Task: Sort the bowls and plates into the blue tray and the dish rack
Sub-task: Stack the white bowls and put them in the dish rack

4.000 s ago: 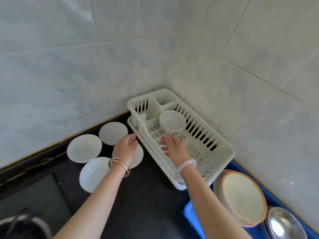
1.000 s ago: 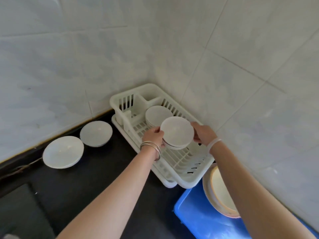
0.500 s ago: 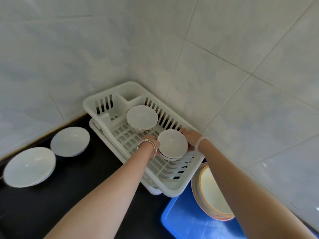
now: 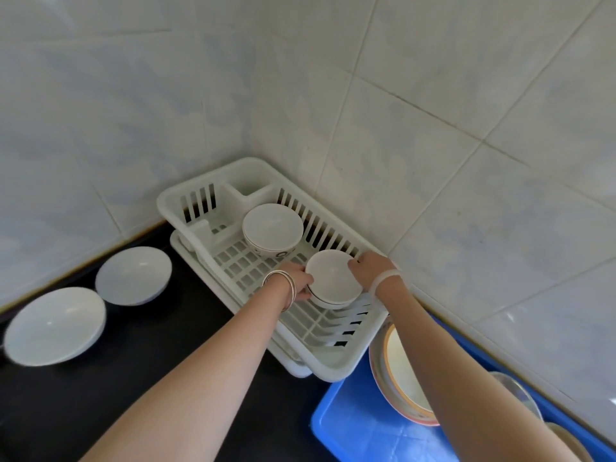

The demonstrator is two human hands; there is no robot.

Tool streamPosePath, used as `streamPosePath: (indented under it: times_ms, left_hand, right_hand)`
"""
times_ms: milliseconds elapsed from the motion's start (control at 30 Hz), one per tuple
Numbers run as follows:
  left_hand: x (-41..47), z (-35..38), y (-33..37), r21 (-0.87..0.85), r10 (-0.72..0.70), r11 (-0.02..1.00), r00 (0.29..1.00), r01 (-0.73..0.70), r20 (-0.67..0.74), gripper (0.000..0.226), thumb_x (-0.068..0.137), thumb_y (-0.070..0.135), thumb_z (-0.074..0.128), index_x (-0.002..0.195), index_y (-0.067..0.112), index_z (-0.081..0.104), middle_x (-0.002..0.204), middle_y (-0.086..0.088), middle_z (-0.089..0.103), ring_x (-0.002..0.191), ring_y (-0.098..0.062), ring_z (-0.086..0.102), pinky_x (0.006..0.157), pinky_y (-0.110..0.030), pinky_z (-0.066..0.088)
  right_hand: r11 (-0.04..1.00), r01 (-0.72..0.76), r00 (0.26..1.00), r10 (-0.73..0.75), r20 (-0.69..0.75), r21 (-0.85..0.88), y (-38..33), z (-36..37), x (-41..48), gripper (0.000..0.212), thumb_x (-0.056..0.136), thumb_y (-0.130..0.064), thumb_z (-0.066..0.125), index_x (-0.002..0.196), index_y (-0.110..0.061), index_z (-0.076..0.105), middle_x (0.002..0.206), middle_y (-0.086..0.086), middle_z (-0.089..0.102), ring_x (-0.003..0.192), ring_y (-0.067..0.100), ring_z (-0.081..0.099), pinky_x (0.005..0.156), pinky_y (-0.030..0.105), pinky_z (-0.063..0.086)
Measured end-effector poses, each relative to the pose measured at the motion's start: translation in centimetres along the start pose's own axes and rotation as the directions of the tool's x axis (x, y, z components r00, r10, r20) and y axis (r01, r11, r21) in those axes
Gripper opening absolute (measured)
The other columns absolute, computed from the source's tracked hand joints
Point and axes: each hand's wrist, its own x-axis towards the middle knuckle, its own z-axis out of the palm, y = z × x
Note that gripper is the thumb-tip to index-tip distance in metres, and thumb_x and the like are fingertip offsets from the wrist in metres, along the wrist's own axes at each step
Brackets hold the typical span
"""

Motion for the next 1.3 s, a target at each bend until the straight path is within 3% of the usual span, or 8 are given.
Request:
streamPosePath:
  times_ms: [133, 233, 367, 533, 733, 967, 1133, 1300]
  left_hand:
    - [-0.5, 0.2, 0.0, 0.091, 0.023, 0.996, 1.000, -0.024, 0.015, 0.040, 0.089, 0.002, 0.046, 0.129, 0.001, 0.047, 0.122, -0.021, 0.053, 0.101, -0.028, 0.052, 0.087, -0.036, 0.051]
    - [-1.1, 0.2, 0.1, 0.103, 0.074, 0.992, 0.997, -0.073, -0.004, 0.035, 0.090, 0.003, 0.043, 0.124, 0.001, 0.052, 0.103, -0.017, 0.054, 0.090, -0.028, 0.053, 0.072, -0.032, 0.049]
    - [-2.5, -0.8, 0.1, 0.071, 0.105, 0.992, 0.993, -0.101, -0.048, 0.020, 0.089, 0.003, 0.044, 0.084, 0.011, 0.061, 0.074, -0.010, 0.054, 0.082, -0.026, 0.050, 0.081, -0.034, 0.044]
    - [-6.2, -3.7, -0.9, 0.166, 0.275, 0.953, 0.951, -0.252, -0.138, 0.041, 0.091, 0.015, 0.046, 0.132, 0.015, 0.050, 0.126, -0.012, 0.058, 0.111, -0.027, 0.057, 0.104, -0.042, 0.043]
    - [-11.8, -9.7, -5.3, 0.329, 0.432, 0.889, 0.820, -0.319, -0.374, 0.030, 0.092, 0.021, 0.047, 0.119, 0.020, 0.060, 0.122, -0.001, 0.063, 0.111, -0.017, 0.058, 0.090, -0.026, 0.042]
    - [-14.8, -17.8, -11.9, 0.356, 0.376, 0.920, 0.620, -0.162, -0.689, 0.033, 0.090, 0.013, 0.051, 0.122, 0.012, 0.057, 0.125, -0.010, 0.062, 0.116, -0.026, 0.057, 0.100, -0.035, 0.041]
    - [-14.7, -22.9, -15.1, 0.311, 0.265, 0.950, 0.487, 0.013, -0.832, 0.040, 0.087, 0.012, 0.057, 0.127, 0.009, 0.053, 0.136, -0.018, 0.049, 0.124, -0.036, 0.047, 0.104, -0.044, 0.038]
    - [-14.0, -26.3, -16.5, 0.181, 0.188, 0.982, 0.447, -0.058, -0.875, 0.050, 0.086, 0.009, 0.058, 0.134, 0.009, 0.045, 0.142, -0.016, 0.044, 0.130, -0.033, 0.043, 0.109, -0.045, 0.034]
  right_hand:
    - [0.997, 0.044, 0.999, -0.045, -0.012, -0.060, 0.2, 0.2, -0.8, 0.038, 0.096, -0.035, 0.035, 0.110, -0.009, 0.059, 0.098, 0.010, 0.063, 0.089, 0.028, 0.058, 0.075, 0.032, 0.043]
    - [0.996, 0.065, 0.998, -0.065, 0.007, -0.065, 0.1, -0.4, -1.7, 0.042, 0.099, -0.034, 0.030, 0.117, -0.009, 0.058, 0.112, 0.012, 0.064, 0.101, 0.029, 0.058, 0.083, 0.034, 0.044]
    - [0.990, 0.136, 0.990, -0.135, -0.039, 0.027, -0.9, -1.3, -3.8, 0.041, 0.099, -0.034, 0.030, 0.127, -0.017, 0.054, 0.121, 0.009, 0.062, 0.105, 0.027, 0.057, 0.085, 0.032, 0.043]
    - [0.946, 0.211, 0.977, -0.203, -0.059, 0.244, -4.0, -0.5, -8.0, 0.036, 0.098, -0.032, 0.034, 0.118, -0.014, 0.059, 0.111, 0.009, 0.065, 0.089, 0.023, 0.055, 0.078, 0.031, 0.040]
    - [0.854, 0.305, 0.947, -0.318, -0.039, 0.422, -10.4, 3.3, -13.1, 0.033, 0.095, -0.034, 0.038, 0.100, -0.013, 0.064, 0.095, 0.007, 0.070, 0.086, 0.024, 0.065, 0.083, 0.041, 0.051]
    - [0.865, 0.249, 0.906, -0.367, 0.210, 0.436, -17.9, 11.3, -14.7, 0.030, 0.095, -0.035, 0.038, 0.112, -0.021, 0.059, 0.105, 0.007, 0.068, 0.093, 0.025, 0.065, 0.087, 0.043, 0.053]
    - [0.907, 0.195, 0.903, -0.315, 0.293, 0.373, -22.6, 15.4, -12.4, 0.049, 0.095, -0.036, 0.042, 0.141, -0.019, 0.038, 0.136, 0.008, 0.051, 0.118, 0.026, 0.054, 0.098, 0.036, 0.044]
    - [0.888, 0.002, 0.923, -0.179, 0.342, 0.459, -26.2, 17.8, -9.5, 0.043, 0.093, -0.037, 0.046, 0.123, -0.007, 0.049, 0.119, 0.017, 0.061, 0.102, 0.034, 0.062, 0.091, 0.045, 0.051]
